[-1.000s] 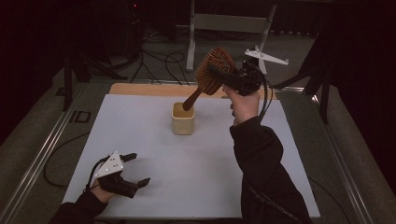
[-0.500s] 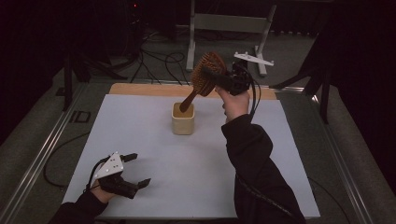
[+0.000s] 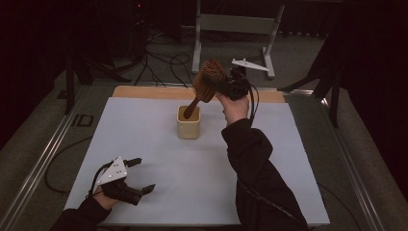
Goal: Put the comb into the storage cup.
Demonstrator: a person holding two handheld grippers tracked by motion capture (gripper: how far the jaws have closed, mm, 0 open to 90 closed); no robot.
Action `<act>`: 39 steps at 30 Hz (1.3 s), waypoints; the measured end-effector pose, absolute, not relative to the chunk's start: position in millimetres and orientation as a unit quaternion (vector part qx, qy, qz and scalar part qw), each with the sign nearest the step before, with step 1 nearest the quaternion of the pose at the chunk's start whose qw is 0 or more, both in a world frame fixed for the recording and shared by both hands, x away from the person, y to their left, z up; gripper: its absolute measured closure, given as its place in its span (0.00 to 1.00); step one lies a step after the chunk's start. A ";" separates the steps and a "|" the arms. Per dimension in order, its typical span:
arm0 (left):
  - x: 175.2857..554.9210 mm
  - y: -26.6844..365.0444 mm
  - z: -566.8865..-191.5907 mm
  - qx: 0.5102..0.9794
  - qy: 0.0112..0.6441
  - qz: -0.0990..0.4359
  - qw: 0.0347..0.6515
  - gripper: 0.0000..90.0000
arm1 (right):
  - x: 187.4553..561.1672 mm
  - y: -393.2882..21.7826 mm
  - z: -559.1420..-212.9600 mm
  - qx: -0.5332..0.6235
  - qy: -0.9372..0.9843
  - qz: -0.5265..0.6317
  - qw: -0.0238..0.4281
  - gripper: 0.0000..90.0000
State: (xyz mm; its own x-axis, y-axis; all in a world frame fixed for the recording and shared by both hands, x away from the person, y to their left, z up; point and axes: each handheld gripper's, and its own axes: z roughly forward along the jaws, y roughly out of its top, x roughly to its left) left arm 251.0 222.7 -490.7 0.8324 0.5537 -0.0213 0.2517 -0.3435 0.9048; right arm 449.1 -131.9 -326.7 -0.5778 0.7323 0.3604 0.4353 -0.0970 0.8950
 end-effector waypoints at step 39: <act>251.2 222.1 -490.7 0.802 0.242 0.148 0.526 0.00 | 469.3 -107.4 -379.7 0.462 0.689 0.551 0.096 0.57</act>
